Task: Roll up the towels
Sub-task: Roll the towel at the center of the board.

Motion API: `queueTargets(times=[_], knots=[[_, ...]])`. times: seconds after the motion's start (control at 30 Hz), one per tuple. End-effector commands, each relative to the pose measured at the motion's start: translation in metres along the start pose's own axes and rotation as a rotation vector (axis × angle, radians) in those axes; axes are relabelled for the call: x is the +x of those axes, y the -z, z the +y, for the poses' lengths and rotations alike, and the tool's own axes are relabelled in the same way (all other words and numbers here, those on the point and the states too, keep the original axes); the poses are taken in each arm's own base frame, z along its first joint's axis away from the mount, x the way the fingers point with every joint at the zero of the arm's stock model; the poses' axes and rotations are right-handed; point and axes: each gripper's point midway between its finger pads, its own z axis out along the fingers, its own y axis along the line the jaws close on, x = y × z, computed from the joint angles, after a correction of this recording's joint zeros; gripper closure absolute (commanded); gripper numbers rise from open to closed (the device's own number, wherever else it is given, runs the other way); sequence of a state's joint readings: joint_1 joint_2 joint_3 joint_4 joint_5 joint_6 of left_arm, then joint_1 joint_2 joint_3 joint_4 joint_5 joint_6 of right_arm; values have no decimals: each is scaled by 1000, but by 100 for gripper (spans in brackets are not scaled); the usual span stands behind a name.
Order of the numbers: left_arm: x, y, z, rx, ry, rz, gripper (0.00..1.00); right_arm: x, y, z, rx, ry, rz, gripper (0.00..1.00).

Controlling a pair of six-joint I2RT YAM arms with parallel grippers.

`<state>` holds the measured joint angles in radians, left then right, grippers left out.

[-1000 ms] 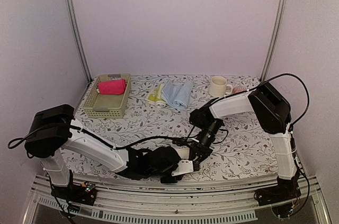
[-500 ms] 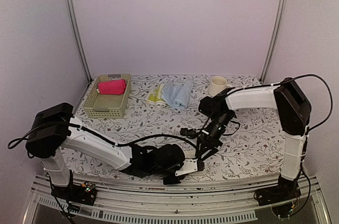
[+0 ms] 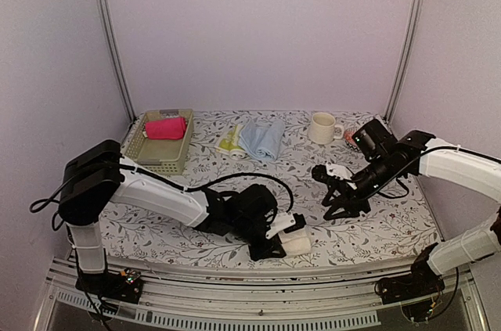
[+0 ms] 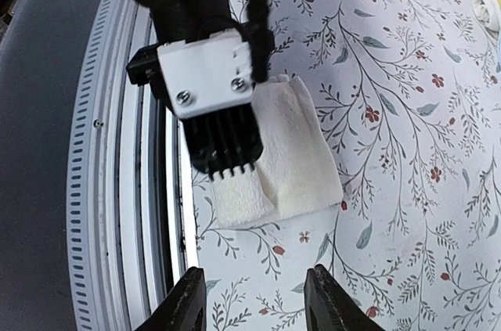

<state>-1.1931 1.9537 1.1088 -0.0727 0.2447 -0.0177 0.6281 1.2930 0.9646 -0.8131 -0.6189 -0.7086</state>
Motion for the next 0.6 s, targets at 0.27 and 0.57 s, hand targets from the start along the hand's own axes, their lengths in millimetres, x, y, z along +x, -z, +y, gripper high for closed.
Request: queueTargets(times=[0.27,0.57], knots=[[52,-12,12,270,389,157,91,27,-47,16,190,333,168,47],[58,-13,22,276,443,164,89,20,-109,11,230,517,241,45]])
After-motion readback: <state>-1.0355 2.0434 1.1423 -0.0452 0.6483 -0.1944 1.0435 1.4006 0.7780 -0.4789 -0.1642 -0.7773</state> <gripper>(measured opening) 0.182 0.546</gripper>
